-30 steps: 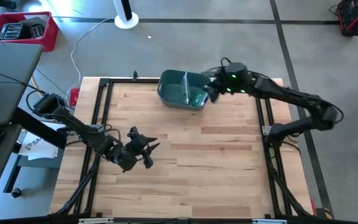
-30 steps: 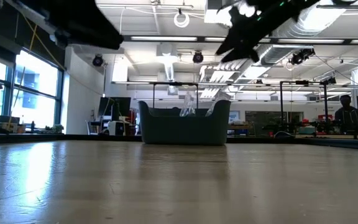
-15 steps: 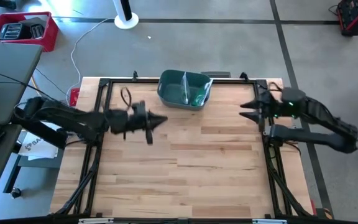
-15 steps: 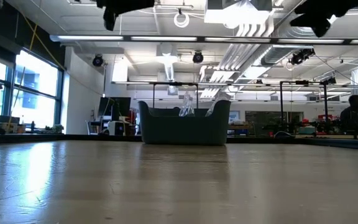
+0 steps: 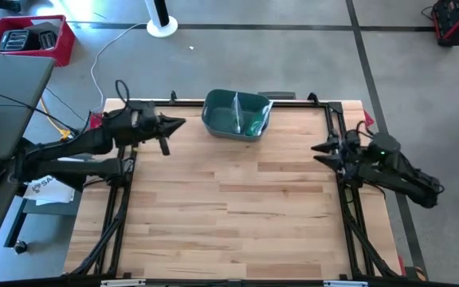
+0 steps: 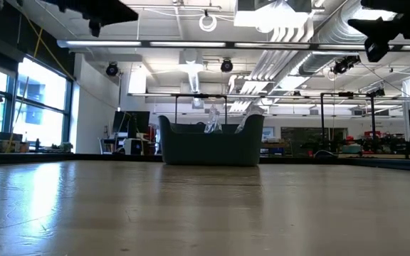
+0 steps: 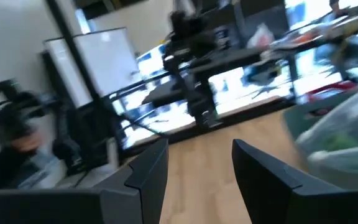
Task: Roll bandage
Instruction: Return to Home Position
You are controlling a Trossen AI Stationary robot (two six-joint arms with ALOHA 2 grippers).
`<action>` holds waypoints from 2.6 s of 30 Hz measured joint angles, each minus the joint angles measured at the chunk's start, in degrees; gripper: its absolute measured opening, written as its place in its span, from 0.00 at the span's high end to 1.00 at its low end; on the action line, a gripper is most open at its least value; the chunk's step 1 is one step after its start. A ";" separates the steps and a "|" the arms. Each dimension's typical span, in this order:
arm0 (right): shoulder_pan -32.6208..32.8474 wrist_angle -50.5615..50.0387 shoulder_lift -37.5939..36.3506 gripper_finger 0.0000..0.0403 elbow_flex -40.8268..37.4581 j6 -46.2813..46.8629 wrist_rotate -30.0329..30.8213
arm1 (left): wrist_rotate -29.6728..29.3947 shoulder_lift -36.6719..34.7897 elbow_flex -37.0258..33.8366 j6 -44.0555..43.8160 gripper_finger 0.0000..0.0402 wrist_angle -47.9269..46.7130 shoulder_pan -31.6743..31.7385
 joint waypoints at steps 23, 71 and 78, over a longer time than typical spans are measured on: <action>12.39 28.87 0.06 0.58 -19.73 -7.06 14.11 | -0.51 -27.56 -31.13 -8.51 1.00 6.82 -5.00; 26.49 15.83 -0.20 0.58 -19.71 -13.53 18.05 | -9.70 -41.45 -38.65 -9.23 1.00 11.13 -15.73; 26.47 15.83 0.04 0.58 -19.71 -13.53 18.05 | -9.89 -41.51 -38.71 -9.19 1.00 9.94 -14.77</action>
